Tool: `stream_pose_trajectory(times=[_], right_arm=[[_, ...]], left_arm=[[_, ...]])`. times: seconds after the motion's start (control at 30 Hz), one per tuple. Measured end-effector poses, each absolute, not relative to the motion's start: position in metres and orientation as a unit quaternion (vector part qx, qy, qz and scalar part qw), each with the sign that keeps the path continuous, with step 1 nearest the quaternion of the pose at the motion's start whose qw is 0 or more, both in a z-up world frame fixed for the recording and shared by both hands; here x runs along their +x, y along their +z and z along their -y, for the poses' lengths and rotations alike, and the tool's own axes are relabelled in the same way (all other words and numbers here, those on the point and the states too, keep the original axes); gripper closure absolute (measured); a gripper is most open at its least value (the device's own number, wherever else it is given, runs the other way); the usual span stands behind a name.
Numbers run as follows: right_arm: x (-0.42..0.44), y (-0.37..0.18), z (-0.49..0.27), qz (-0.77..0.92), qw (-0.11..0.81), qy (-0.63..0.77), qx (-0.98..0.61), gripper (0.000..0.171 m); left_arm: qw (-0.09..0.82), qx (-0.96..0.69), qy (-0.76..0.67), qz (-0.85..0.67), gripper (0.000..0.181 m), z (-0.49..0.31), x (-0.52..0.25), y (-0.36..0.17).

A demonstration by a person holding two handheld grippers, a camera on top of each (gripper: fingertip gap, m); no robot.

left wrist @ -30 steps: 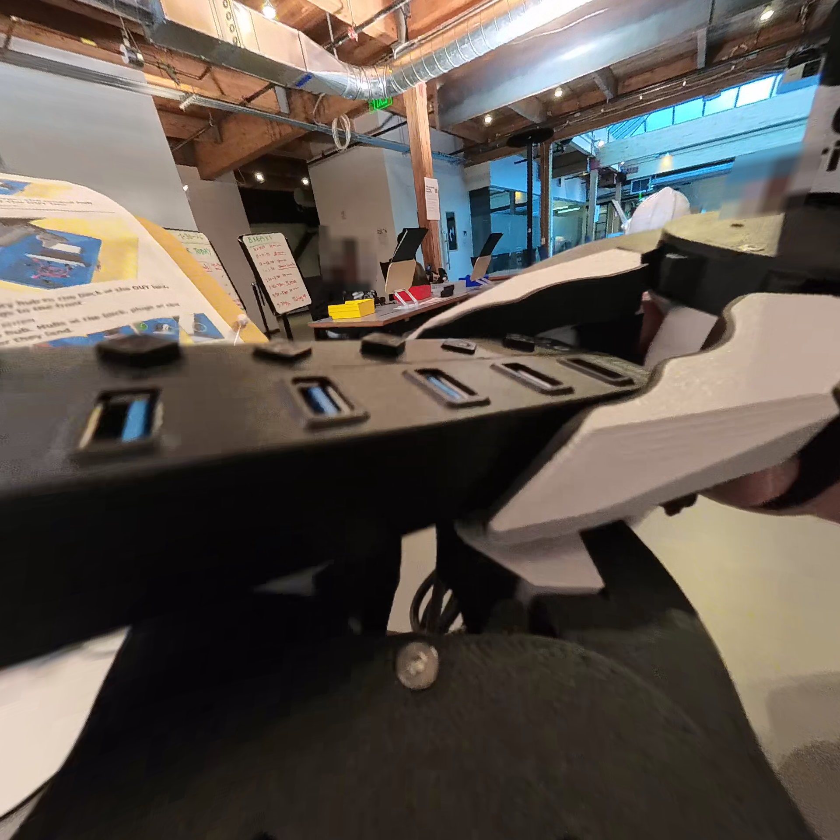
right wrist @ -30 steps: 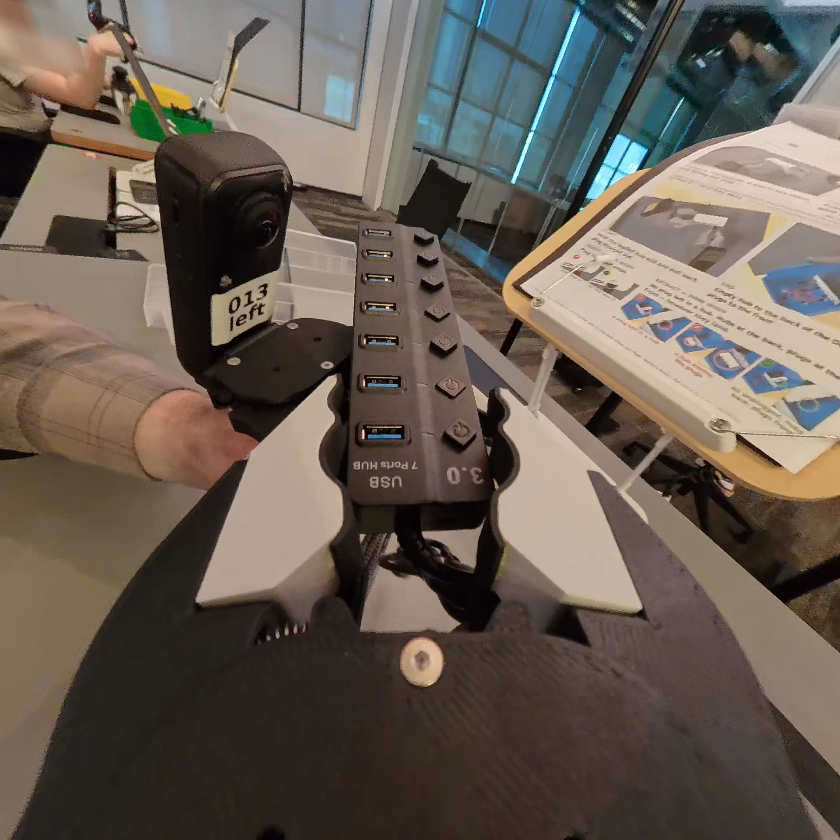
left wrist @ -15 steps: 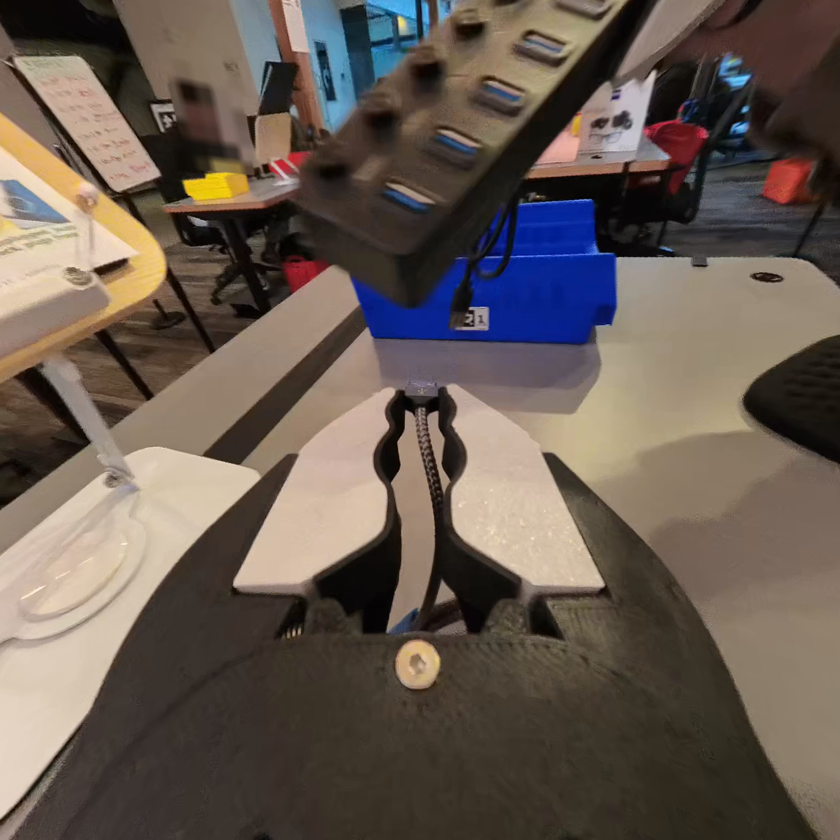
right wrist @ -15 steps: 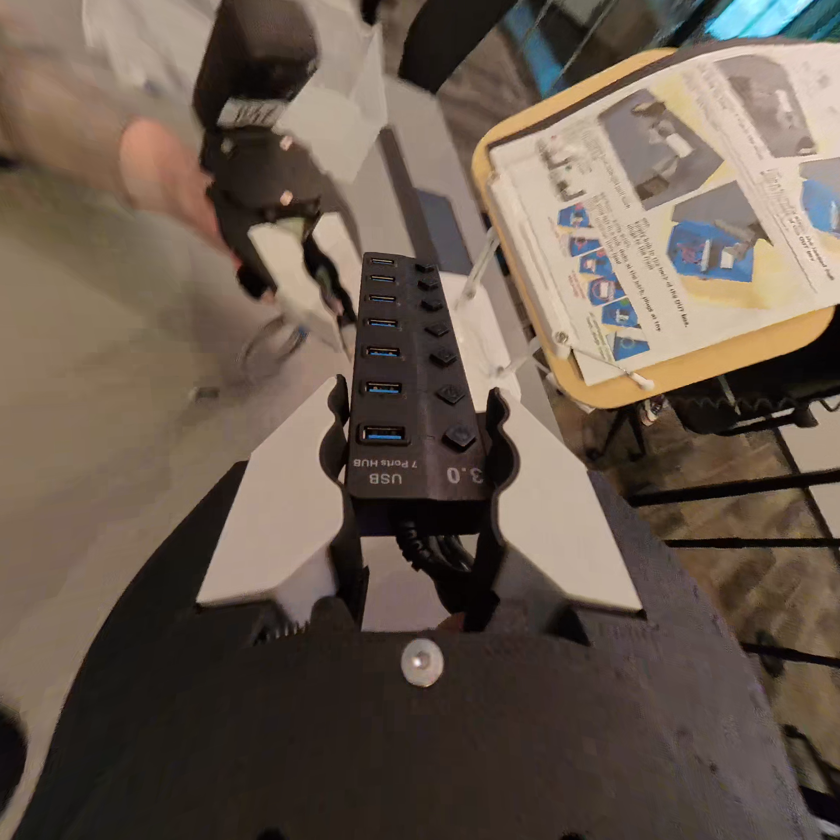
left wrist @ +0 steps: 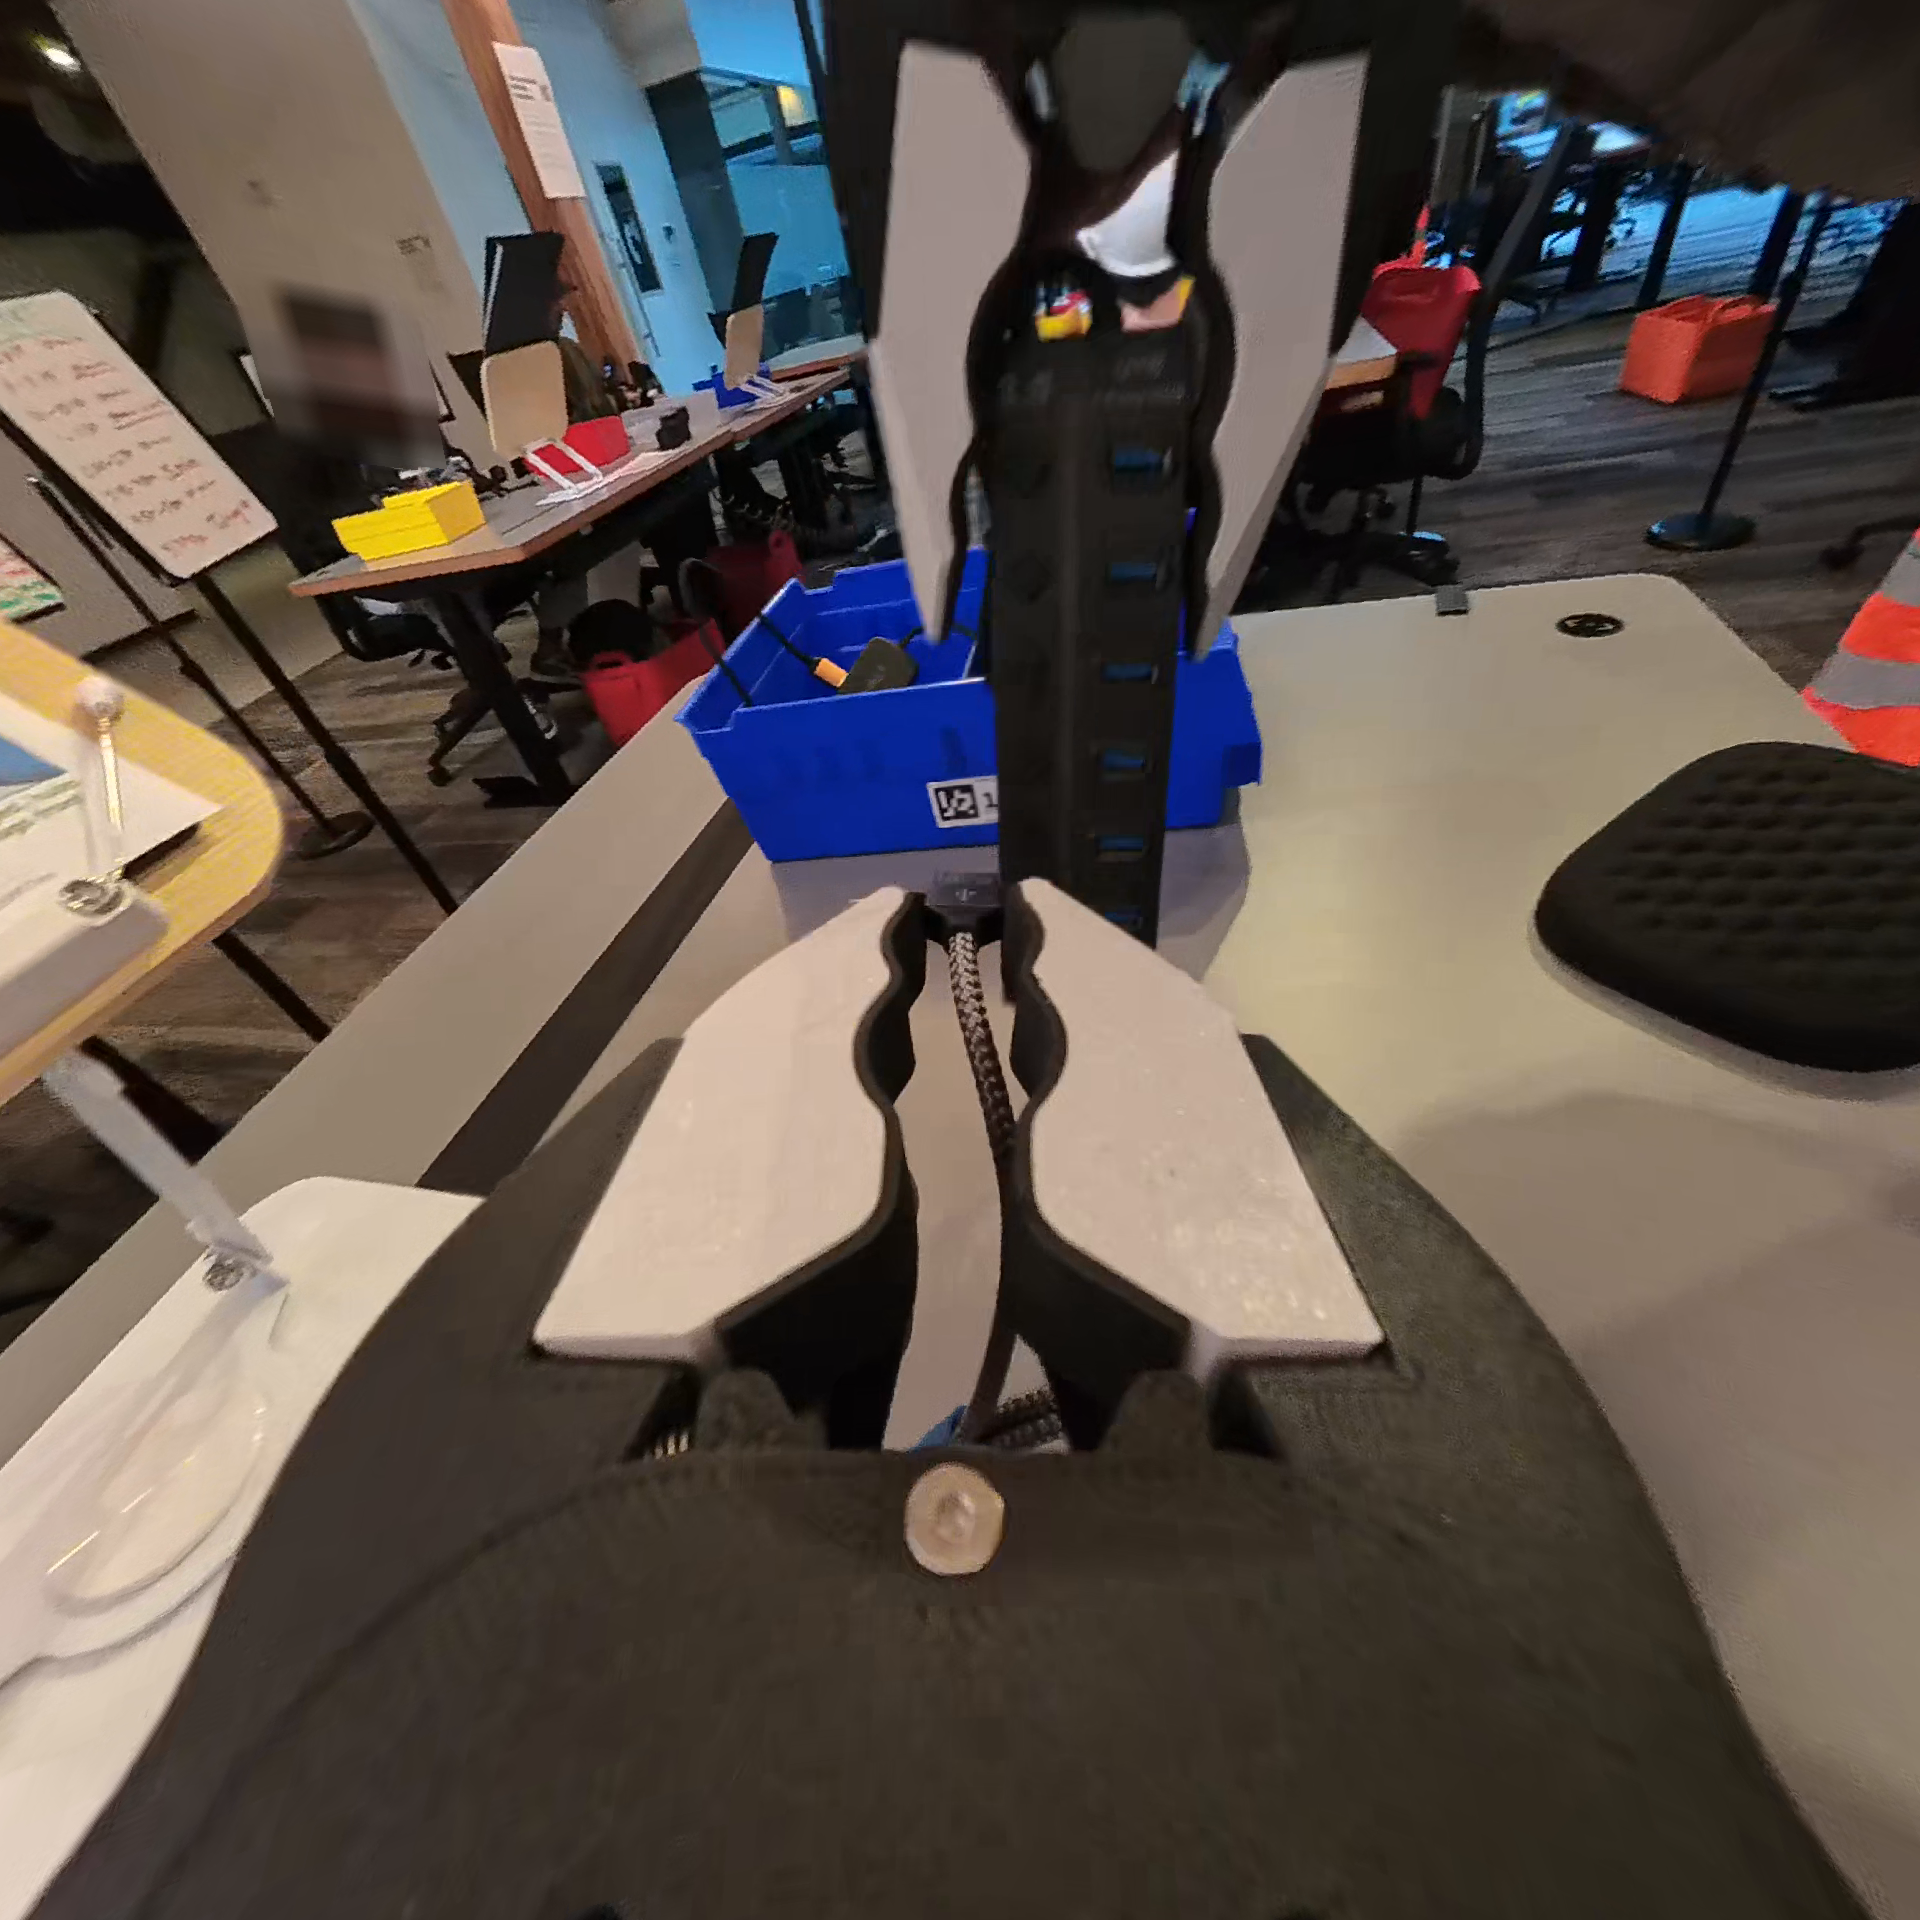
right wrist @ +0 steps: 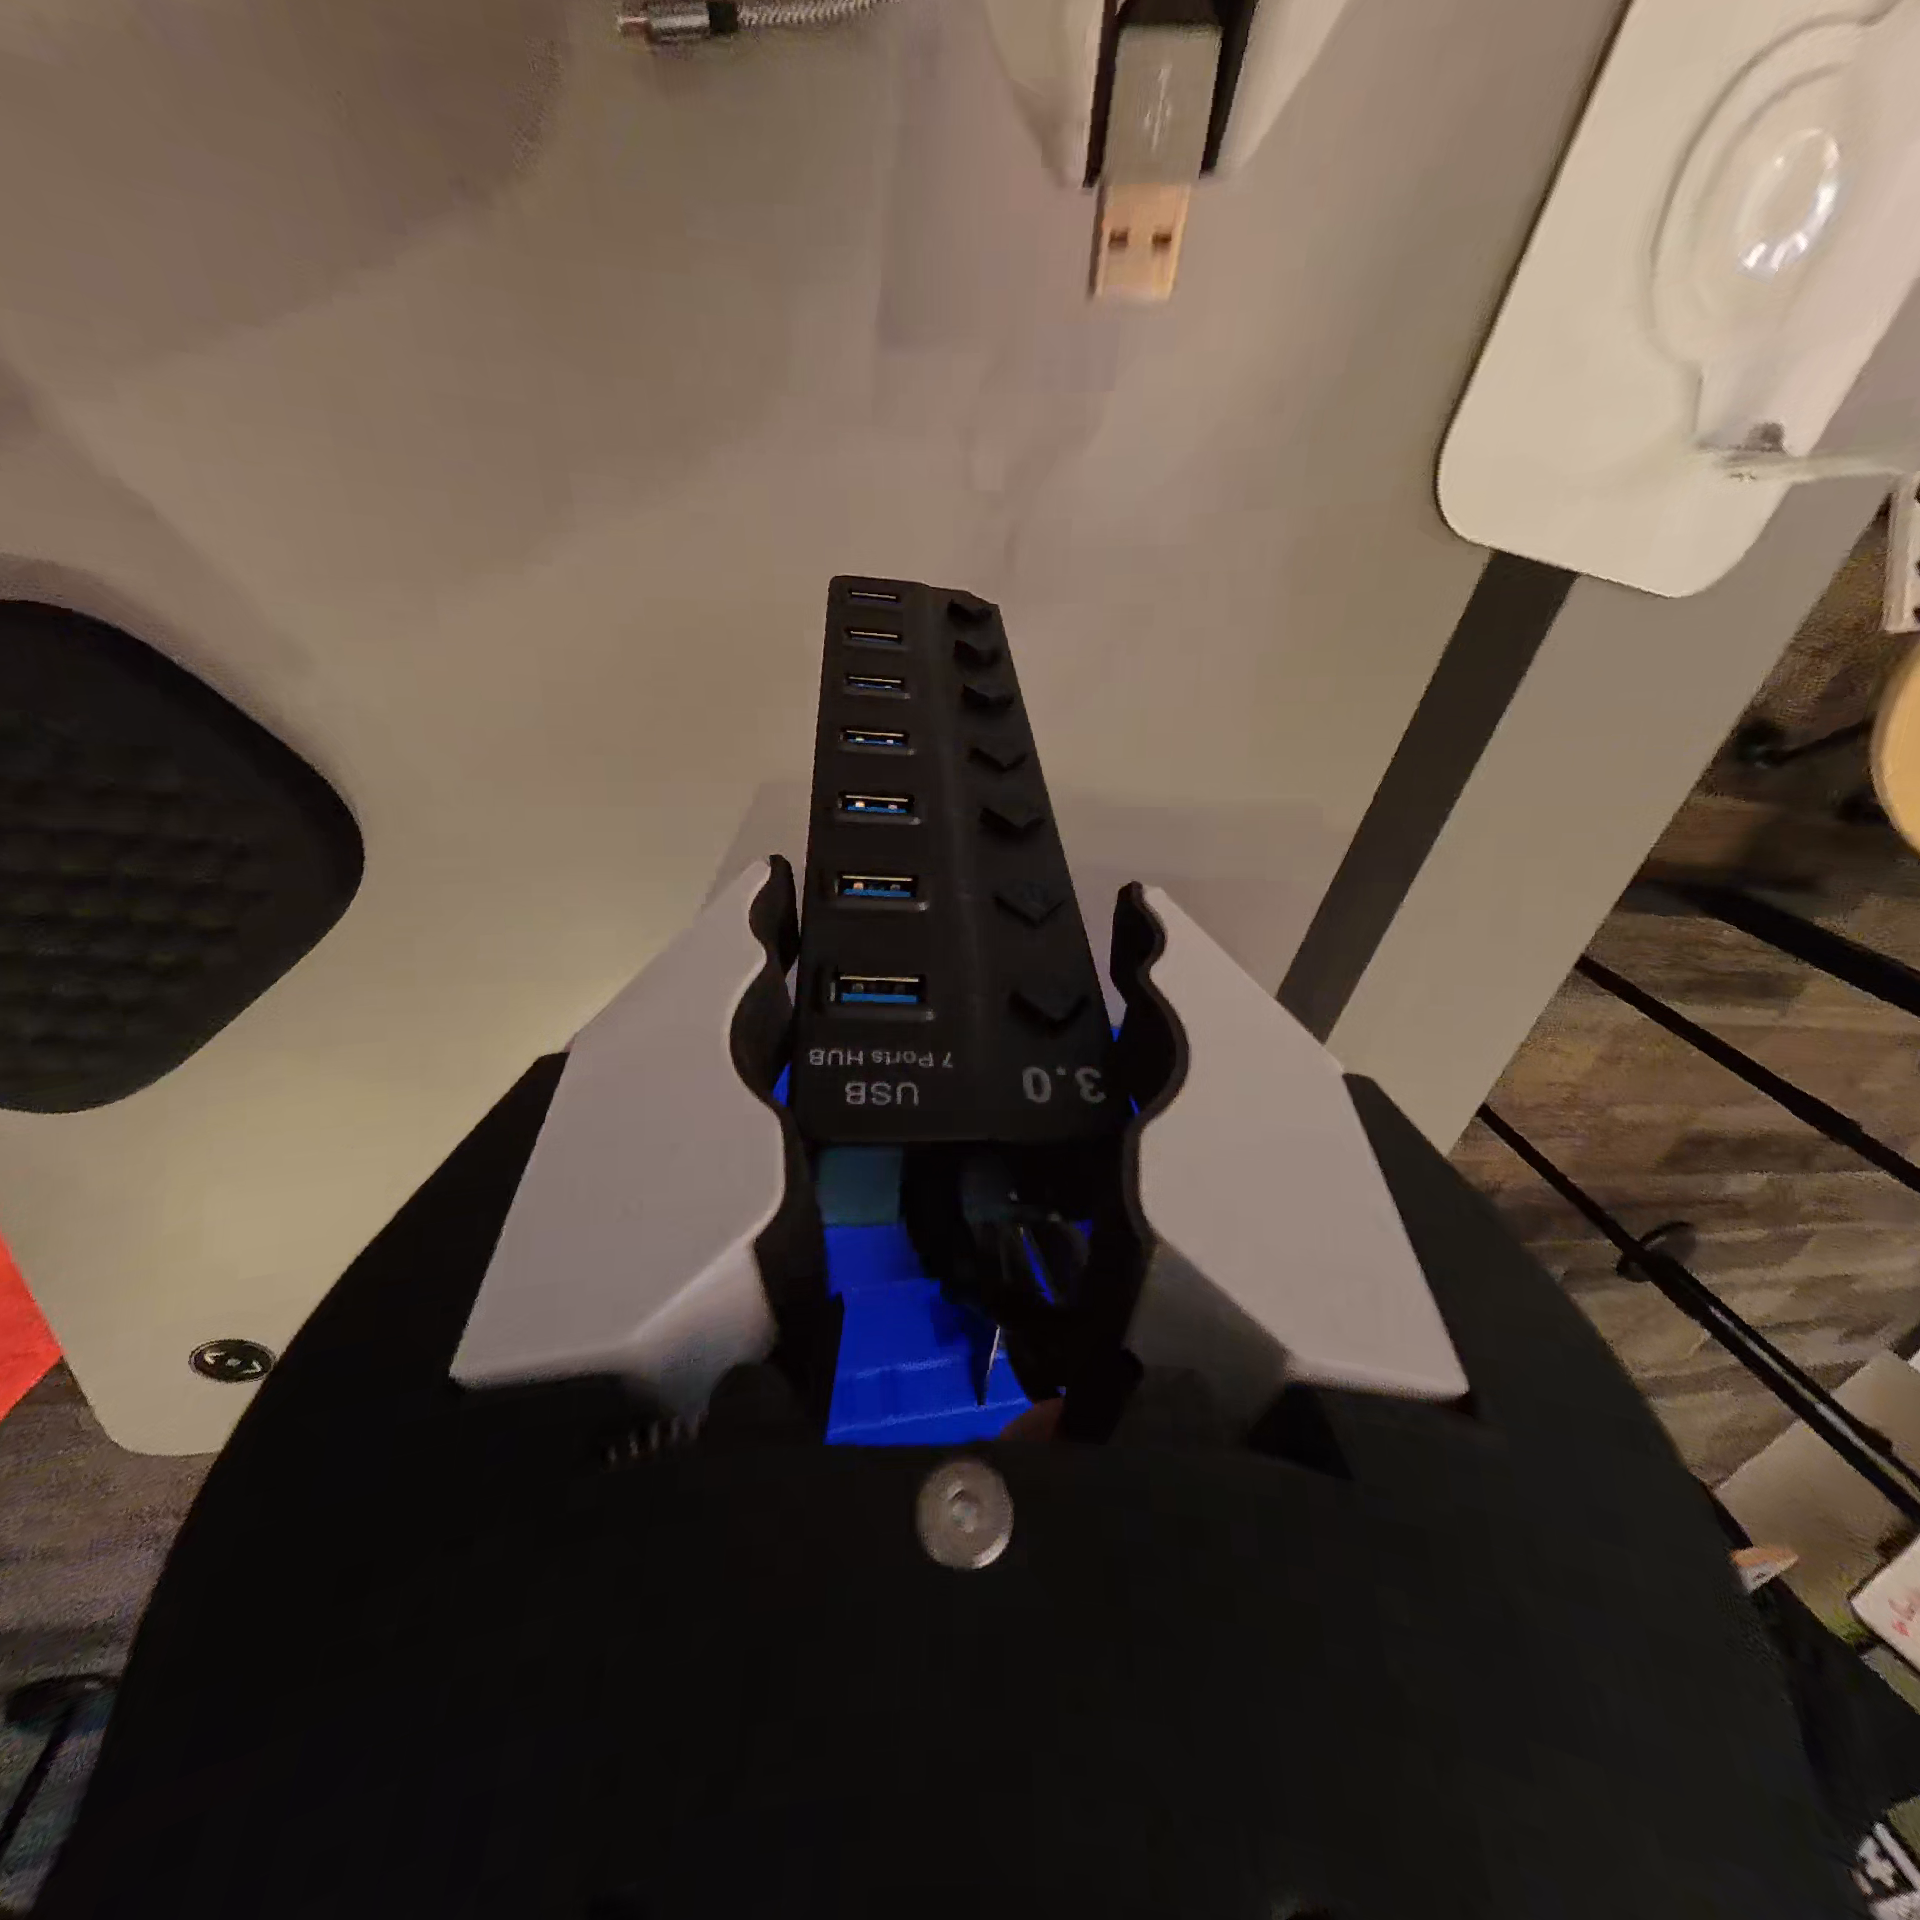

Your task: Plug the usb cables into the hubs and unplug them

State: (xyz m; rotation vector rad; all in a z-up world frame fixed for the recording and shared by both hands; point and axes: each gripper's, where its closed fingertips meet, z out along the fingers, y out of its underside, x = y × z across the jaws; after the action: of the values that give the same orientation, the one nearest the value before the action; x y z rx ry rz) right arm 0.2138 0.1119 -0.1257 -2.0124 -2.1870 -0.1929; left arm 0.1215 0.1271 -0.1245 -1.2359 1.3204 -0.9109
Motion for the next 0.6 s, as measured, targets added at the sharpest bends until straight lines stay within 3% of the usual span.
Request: stream_pose_trajectory(times=[0.6], right_arm=[[0.163, -0.155, -0.110, 0.759, 0.082, -0.005, -0.646, 0.111]], left_arm=[[0.534, -0.498, -0.404, -0.551, 0.167, -0.101, 0.138, -0.121]])
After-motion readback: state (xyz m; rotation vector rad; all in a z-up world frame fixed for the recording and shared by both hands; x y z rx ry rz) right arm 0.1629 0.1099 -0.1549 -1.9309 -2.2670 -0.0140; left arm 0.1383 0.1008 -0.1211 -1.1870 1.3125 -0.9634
